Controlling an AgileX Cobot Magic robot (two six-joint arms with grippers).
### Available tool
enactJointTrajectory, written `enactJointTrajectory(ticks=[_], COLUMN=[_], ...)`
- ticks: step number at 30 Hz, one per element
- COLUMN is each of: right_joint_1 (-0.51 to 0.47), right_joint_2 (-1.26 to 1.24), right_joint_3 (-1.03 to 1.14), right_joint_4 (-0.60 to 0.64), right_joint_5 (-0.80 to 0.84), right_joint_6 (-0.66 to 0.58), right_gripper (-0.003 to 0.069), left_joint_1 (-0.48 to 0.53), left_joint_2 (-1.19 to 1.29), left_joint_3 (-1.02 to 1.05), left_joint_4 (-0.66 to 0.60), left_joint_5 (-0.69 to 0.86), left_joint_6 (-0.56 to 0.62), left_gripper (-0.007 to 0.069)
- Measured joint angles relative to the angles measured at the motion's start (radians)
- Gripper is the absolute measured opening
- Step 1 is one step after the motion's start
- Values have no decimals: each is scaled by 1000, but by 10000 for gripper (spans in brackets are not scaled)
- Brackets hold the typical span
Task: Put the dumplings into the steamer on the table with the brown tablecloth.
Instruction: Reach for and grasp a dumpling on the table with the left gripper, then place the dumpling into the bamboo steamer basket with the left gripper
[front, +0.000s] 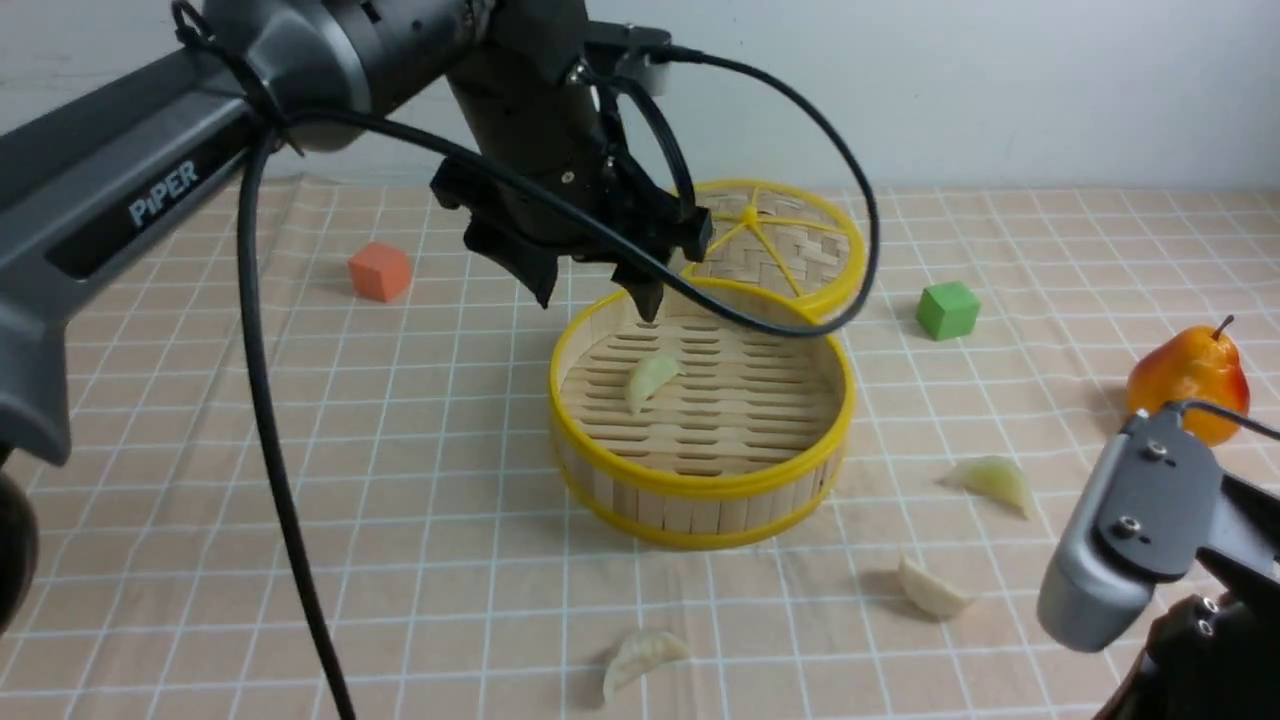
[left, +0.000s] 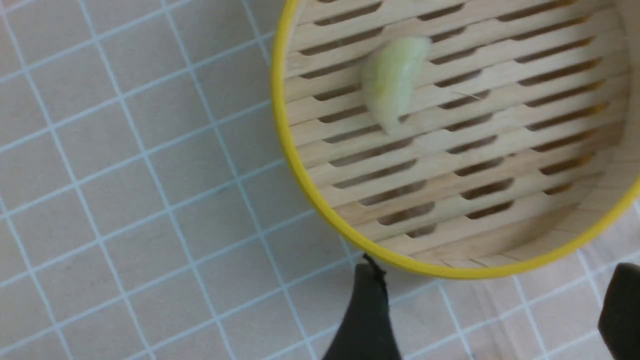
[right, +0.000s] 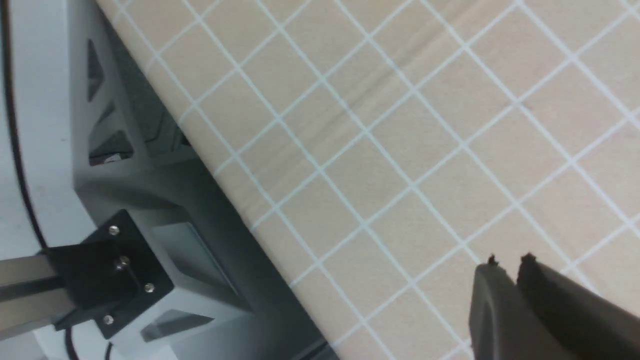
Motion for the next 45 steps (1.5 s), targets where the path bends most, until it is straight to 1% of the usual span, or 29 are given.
enactJointTrajectory(ticks=[3,6,7,8,9,10,13,19,24,30,32,33,34,37,38,43,45], right_joint_1=[0,0,0,0,0,0,0,0,0,0,0,0,0,0,0,0,0], right_joint_2=[-48,-122,-128,-178,-191,-235,-326,-442,-454,-454,-454,-454,-454,-454,-454,-454,-454], right_joint_3=[0,-2,-2,-2,-2,-2,-2,-4,-5,-5,-5,-5,-5,-5,-5,-5,-5], right_joint_4=[-65,-126,-131,-163,-171,-192,-216,-226,-232,-234,-234,-234,-235,-243,-247,-261,-265], right_joint_5=[0,0,0,2,2,9,17,29,46,67,71,71,73,79,81,85,82], right_joint_6=[63,120,124,157,165,194,223,230,233,233,233,233,233,233,233,233,233], right_gripper=[71,74,74,75,76,78,83,84,87,93,95,95,95,97,98,104,106], left_joint_1=[-85,-167,-172,-207,-214,-234,-242,-242,-242,-242,-242,-242,-243,-243,-243,-242,-242], left_joint_2=[-18,-18,-18,-18,-18,-18,-18,-16,28,98,114,114,115,118,116,110,88], left_joint_3=[56,146,146,213,220,276,368,479,500,501,500,500,500,500,499,457,374], left_joint_4=[2,2,2,2,2,2,5,41,74,164,185,186,185,179,176,137,111], left_joint_5=[0,-1,-2,-3,-3,-4,-5,-43,-98,-161,-169,-169,-169,-170,-168,-140,-113], left_joint_6=[28,48,48,68,70,90,120,132,133,86,50,44,31,7,5,4,3], left_gripper=[510,505,505,505,505,505,507,507,507,500,460,454,405,219,185,197,197])
